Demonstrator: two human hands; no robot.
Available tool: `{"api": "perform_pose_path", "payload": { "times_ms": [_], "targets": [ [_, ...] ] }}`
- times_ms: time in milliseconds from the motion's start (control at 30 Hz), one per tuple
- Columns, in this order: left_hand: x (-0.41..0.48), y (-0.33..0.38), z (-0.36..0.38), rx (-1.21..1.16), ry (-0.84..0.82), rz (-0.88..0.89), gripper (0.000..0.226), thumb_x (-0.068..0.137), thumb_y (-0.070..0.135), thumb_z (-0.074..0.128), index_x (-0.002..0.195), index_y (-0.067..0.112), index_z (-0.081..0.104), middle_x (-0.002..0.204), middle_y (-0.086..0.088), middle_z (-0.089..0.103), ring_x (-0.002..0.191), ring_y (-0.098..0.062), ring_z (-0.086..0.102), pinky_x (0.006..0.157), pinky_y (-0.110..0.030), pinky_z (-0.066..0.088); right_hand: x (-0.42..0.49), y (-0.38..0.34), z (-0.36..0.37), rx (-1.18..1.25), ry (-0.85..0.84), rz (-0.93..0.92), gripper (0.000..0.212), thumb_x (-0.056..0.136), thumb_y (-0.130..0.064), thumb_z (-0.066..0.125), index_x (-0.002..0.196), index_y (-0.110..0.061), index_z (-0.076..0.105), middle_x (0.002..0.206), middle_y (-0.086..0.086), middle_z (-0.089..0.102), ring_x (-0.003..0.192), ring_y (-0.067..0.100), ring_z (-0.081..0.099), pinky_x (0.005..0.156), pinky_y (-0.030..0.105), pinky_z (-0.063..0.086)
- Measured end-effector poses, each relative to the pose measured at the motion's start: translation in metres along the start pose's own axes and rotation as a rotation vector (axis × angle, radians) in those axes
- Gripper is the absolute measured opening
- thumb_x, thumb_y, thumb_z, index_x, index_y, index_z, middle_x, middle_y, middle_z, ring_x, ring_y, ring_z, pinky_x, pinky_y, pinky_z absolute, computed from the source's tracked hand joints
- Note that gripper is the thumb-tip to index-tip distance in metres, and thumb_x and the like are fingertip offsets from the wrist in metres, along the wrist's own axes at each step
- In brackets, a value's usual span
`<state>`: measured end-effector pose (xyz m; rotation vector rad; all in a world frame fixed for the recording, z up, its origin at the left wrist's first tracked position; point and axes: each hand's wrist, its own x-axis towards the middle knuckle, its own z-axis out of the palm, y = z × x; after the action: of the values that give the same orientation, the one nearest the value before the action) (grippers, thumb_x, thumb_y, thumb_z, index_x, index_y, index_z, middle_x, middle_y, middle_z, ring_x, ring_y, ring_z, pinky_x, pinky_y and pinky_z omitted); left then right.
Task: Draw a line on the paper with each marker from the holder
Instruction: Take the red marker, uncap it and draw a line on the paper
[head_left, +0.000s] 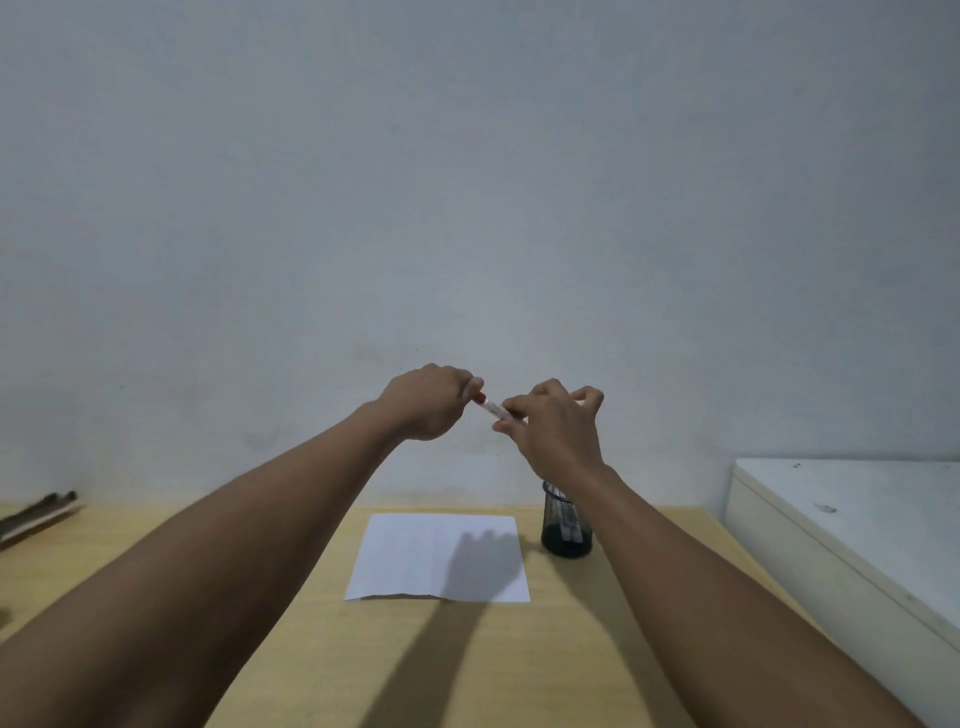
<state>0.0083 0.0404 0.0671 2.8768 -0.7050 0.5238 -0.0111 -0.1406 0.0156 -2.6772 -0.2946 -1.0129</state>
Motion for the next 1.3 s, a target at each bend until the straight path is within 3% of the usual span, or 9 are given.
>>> {"api": "perform_pose_path", "payload": {
  "times_ms": [233,433,533,633,800,933,1100,1200,1300],
  "targets": [
    [-0.003,-0.015,-0.002,0.025,-0.008,0.012,0.035,0.105,0.043,0.029,0.089,0.023,0.053,0.088,0.001,0.057,0.085,-0.026,0.056,0.065,-0.037,0.042,0.004,-0.007,0.002,-0.021,-0.037,-0.046,0.024,0.100,-0.046,0.056,0.101,-0.033,0.076,0.085,-0.010,0.064,0.114,0.012,0.051,0.083,0.038,0.013],
    [-0.001,-0.028,0.003,-0.057,-0.013,-0.002,0.040,0.106,0.037,0.023,0.074,0.035,0.046,0.088,0.002,0.063,0.082,-0.024,0.051,0.075,-0.041,0.047,0.004,-0.006,0.004,0.045,-0.072,-0.020,0.019,0.098,-0.041,0.062,0.097,-0.028,0.076,0.072,-0.009,0.056,0.088,0.020,0.052,0.083,0.038,0.019],
    [-0.006,-0.041,0.009,-0.134,-0.011,-0.056,0.040,0.107,0.039,0.026,0.095,0.026,0.062,0.094,0.008,0.061,0.093,-0.022,0.055,0.084,-0.039,0.047,0.003,0.001,0.015,0.180,-0.124,0.027,0.016,0.097,-0.036,0.065,0.102,-0.027,0.076,0.093,-0.005,0.071,0.094,0.020,0.063,0.087,0.038,0.023],
    [-0.015,-0.059,0.024,-0.154,-0.019,-0.117,0.043,0.106,0.044,0.025,0.107,0.023,0.062,0.108,0.002,0.066,0.102,-0.023,0.058,0.089,-0.041,0.048,-0.001,-0.001,0.024,0.341,-0.175,0.109,0.035,0.098,-0.032,0.065,0.132,-0.035,0.059,0.096,-0.014,0.068,0.103,0.025,0.056,0.089,0.037,0.031],
    [-0.040,-0.096,0.071,-0.156,-0.087,-0.194,0.043,0.106,0.042,0.027,0.109,0.019,0.064,0.112,-0.003,0.065,0.105,-0.027,0.060,0.091,-0.043,0.049,-0.001,-0.012,0.038,0.426,-0.188,0.062,0.017,0.101,-0.017,0.058,0.118,-0.022,0.059,0.097,-0.006,0.067,0.079,0.006,0.056,0.103,0.037,0.032],
    [-0.059,-0.114,0.117,-0.118,-0.176,-0.197,0.042,0.107,0.039,0.026,0.112,0.017,0.062,0.116,-0.005,0.060,0.106,-0.027,0.058,0.092,-0.044,0.046,0.004,-0.017,0.067,0.519,-0.228,0.079,0.021,0.100,-0.021,0.061,0.119,-0.027,0.070,0.089,-0.018,0.061,0.074,0.014,0.064,0.106,0.048,0.043],
    [-0.067,-0.132,0.165,-0.147,-0.195,-0.185,0.039,0.106,0.040,0.029,0.107,0.017,0.060,0.113,-0.005,0.060,0.101,-0.027,0.057,0.085,-0.041,0.045,0.010,-0.021,0.099,0.580,-0.192,0.098,0.033,0.098,-0.015,0.054,0.119,-0.031,0.074,0.095,-0.019,0.075,0.100,0.008,0.069,0.112,0.050,0.038],
    [-0.070,-0.142,0.188,-0.176,-0.236,-0.170,0.037,0.105,0.041,0.030,0.105,0.017,0.058,0.110,-0.005,0.062,0.099,-0.028,0.058,0.085,-0.043,0.047,0.011,-0.021,0.125,0.593,-0.207,0.061,0.039,0.087,-0.011,0.065,0.121,-0.030,0.072,0.090,-0.027,0.071,0.102,0.004,0.071,0.107,0.049,0.045],
    [-0.081,-0.144,0.206,-0.140,-0.266,-0.157,0.039,0.103,0.044,0.027,0.095,0.021,0.057,0.096,-0.001,0.065,0.085,-0.026,0.060,0.079,-0.042,0.047,0.010,-0.025,0.150,0.646,-0.189,0.122,0.027,0.089,-0.013,0.075,0.115,-0.020,0.073,0.084,-0.009,0.073,0.087,0.013,0.072,0.087,0.034,0.053]
  ]
}}
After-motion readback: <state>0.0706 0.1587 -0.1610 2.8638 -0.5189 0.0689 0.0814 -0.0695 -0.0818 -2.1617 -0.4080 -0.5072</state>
